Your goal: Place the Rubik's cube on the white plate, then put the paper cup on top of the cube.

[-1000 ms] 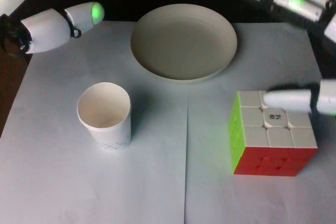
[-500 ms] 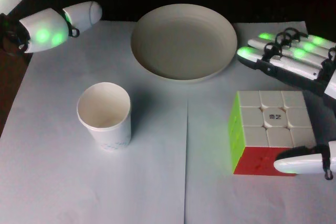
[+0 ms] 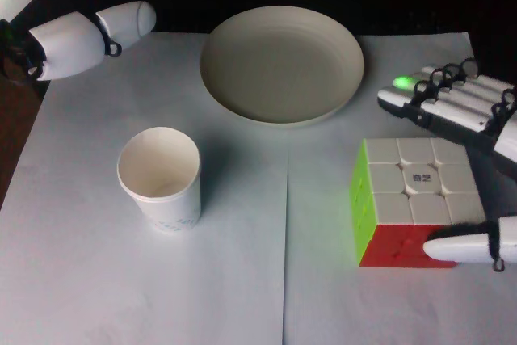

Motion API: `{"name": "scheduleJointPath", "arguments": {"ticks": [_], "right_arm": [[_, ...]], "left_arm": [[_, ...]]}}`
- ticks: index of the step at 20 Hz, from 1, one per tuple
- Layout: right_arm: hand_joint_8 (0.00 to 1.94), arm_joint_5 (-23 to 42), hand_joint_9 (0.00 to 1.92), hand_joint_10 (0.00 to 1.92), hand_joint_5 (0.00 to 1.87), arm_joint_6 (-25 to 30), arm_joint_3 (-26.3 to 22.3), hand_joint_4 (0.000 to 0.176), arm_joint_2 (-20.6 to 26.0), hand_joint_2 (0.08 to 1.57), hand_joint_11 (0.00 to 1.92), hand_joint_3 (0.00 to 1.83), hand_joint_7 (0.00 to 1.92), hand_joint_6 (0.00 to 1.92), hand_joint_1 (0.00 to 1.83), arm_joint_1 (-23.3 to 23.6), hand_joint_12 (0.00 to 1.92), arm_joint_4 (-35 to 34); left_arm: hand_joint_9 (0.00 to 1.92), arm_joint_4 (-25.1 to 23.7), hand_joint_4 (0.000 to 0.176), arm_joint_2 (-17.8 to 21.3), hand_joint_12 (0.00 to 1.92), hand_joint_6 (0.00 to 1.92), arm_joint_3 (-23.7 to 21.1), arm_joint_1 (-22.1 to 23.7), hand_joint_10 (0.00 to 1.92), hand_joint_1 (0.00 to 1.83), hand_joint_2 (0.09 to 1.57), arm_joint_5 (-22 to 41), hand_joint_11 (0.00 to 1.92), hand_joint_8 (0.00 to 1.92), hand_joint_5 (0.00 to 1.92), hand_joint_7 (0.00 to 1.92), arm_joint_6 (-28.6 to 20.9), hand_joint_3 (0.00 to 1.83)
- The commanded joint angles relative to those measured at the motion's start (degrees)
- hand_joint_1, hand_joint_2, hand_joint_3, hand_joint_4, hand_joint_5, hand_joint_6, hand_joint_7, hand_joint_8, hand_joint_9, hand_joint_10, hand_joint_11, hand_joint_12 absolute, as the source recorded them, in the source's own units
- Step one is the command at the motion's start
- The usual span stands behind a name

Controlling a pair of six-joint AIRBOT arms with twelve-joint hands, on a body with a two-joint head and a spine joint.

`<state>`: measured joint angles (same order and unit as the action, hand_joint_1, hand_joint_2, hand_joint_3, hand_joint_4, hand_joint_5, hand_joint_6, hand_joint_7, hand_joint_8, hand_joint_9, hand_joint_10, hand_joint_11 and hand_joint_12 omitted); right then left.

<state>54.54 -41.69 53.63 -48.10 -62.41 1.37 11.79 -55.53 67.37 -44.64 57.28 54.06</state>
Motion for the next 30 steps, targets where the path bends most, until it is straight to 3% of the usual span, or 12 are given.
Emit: {"name": "scheduleJointPath", "arguments": {"ticks": [1,3,7,8,10,12,13,15,18,23,28,30], "right_arm": [[0.00,5.5,0.00,0.00,0.00,-0.1,0.5,0.000,-0.5,1.01,0.00,0.00,0.00,0.00,0.73,0.5,0.44,-1.0],[0.00,4.5,0.00,0.00,0.00,-0.1,1.4,0.005,-1.6,1.00,0.00,0.00,0.00,0.00,0.68,0.5,0.35,-1.4],[0.04,3.9,0.19,0.13,0.03,-0.1,1.6,0.000,-2.9,1.03,0.00,0.00,0.18,0.01,0.74,0.5,1.21,-1.3],[0.05,3.9,0.19,0.30,0.08,-0.1,1.6,0.000,-3.0,1.05,0.00,0.00,0.25,0.01,0.78,0.5,1.24,-1.3],[0.17,3.9,0.23,1.09,0.27,-0.1,1.6,0.000,-3.0,1.09,0.07,0.00,0.43,0.19,0.93,0.5,1.61,-1.3],[1.51,3.9,0.55,1.78,0.24,-0.1,1.6,0.000,-3.0,1.10,0.54,0.00,0.45,1.48,1.18,0.5,1.90,-1.3],[1.63,3.9,0.75,1.92,0.54,-0.1,1.6,0.000,-3.0,1.13,0.79,0.38,0.71,1.62,1.12,0.5,1.92,-1.3],[1.91,4.2,1.07,1.92,0.60,-0.1,1.6,0.000,-3.0,0.88,1.22,1.02,0.79,1.84,1.12,0.7,1.92,-1.3],[1.90,8.0,1.01,1.92,0.64,-0.1,1.5,0.000,-2.5,0.86,1.15,1.03,0.77,1.82,1.12,1.3,1.92,-1.3],[1.91,11.9,1.14,1.92,0.65,-0.2,1.4,0.000,-0.6,0.85,1.31,1.00,0.81,1.70,1.16,5.1,1.92,-0.1],[1.87,11.9,0.99,1.92,0.64,-3.4,2.9,0.000,-0.6,0.85,1.14,1.01,0.82,1.72,1.16,10.4,1.92,0.0],[1.73,11.5,0.87,1.92,0.60,-3.4,4.7,0.000,-2.0,0.95,1.00,0.79,0.76,1.74,1.12,12.7,1.92,0.0]], "left_arm": [[0.00,0.0,0.106,0.2,0.11,0.00,0.1,0.5,0.00,0.38,1.33,7.6,0.00,0.00,0.00,0.00,-0.2,0.00],[0.00,0.0,0.110,0.2,0.17,0.00,0.0,0.5,0.00,0.37,1.33,7.6,0.00,0.00,0.00,0.00,-0.2,0.00],[0.00,0.0,0.097,0.3,0.14,0.00,-0.1,0.5,0.00,0.37,1.34,7.6,0.00,0.00,0.00,0.00,-0.2,0.00],[0.00,0.0,0.102,0.3,0.10,0.00,-0.1,0.5,0.00,0.37,1.34,7.7,0.00,0.00,0.00,0.00,-0.2,0.00],[0.00,0.0,0.103,0.3,0.09,0.00,-0.1,0.5,0.00,0.37,1.34,7.7,0.00,0.00,0.00,0.00,-0.2,0.00],[0.00,0.0,0.100,0.3,0.15,0.00,-0.1,0.4,0.00,0.38,1.34,7.7,0.00,0.00,0.01,0.00,-0.2,0.00],[0.00,0.0,0.100,0.2,0.15,0.00,-0.1,0.4,0.00,0.38,1.34,7.7,0.00,0.00,0.01,0.00,-0.2,0.00],[0.00,0.1,0.093,0.3,0.22,0.00,-0.1,0.4,0.00,0.38,1.34,7.7,0.00,0.00,0.01,0.00,-0.2,0.00],[0.00,0.1,0.109,0.2,0.26,0.00,-0.1,0.3,0.00,0.39,1.34,7.7,0.00,0.00,0.01,0.00,-0.2,0.00],[0.00,0.3,0.092,0.3,0.25,0.00,-0.1,0.1,0.00,0.37,1.35,7.8,0.00,0.00,0.01,0.00,-0.2,0.00],[0.00,0.3,0.091,0.3,0.36,0.00,-0.1,0.1,0.00,0.41,1.35,7.8,0.00,0.00,0.03,0.00,-0.2,0.00],[0.00,0.3,0.084,0.2,0.37,0.00,0.0,0.1,0.00,0.43,1.35,7.7,0.00,0.00,0.02,0.00,-0.2,0.00]]}}
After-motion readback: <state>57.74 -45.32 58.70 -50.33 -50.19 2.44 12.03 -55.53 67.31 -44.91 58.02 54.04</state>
